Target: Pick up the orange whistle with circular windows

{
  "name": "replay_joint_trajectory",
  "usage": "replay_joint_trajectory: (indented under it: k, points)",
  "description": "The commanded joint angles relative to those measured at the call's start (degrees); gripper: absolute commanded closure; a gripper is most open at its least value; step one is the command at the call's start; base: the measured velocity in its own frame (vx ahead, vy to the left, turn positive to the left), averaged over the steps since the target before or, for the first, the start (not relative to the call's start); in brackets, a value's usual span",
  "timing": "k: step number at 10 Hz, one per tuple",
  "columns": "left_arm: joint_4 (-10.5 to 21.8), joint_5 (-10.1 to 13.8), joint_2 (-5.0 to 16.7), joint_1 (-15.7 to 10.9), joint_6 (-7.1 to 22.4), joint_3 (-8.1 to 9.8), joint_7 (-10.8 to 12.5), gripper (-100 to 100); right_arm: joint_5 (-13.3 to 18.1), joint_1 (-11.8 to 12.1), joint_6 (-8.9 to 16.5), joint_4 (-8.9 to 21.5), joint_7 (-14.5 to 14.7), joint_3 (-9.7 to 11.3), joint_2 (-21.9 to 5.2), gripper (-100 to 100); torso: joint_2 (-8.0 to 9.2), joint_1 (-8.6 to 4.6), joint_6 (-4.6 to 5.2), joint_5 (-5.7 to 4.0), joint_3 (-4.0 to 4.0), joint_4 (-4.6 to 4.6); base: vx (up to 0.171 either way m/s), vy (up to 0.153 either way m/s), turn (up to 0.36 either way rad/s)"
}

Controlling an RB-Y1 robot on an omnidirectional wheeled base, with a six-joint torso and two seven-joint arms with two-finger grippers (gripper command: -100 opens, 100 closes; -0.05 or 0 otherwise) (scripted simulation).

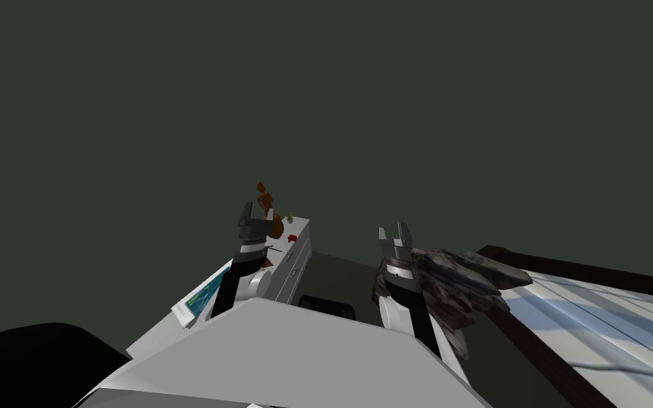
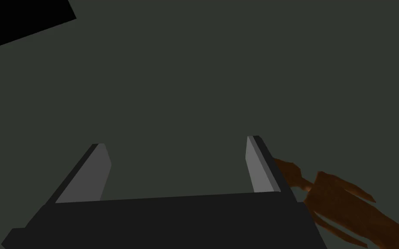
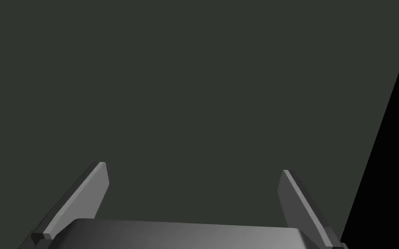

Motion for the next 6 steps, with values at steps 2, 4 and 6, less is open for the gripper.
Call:
replay_joint_trajectory:
  k: [2,4,6]
  points:
    - [2.8,1.3,2.9,-2.3,3.7,0.54,-1.2,-100,0.0,0.0,0.0,0.0,0.0,0.0,0.0,0,0.02,0.02,0.00,0.01,0.01,0.00,-0.019,0.004,0.051]
    - [4.0,1.7,3.7,-3.3,5.2,0.75,-1.6,-100,0.0,0.0,0.0,0.0,0.0,0.0,0.0,0,0.08,0.05,0.00,0.01,0.05,0.02,-0.023,0.006,0.025]
    - [6.8,2.9,5.3,-5.7,8.7,1.25,-2.7,-100,0.0,0.0,0.0,0.0,0.0,0.0,0.0,0,0.04,0.03,0.00,0.01,0.02,0.01,-0.016,0.006,0.040]
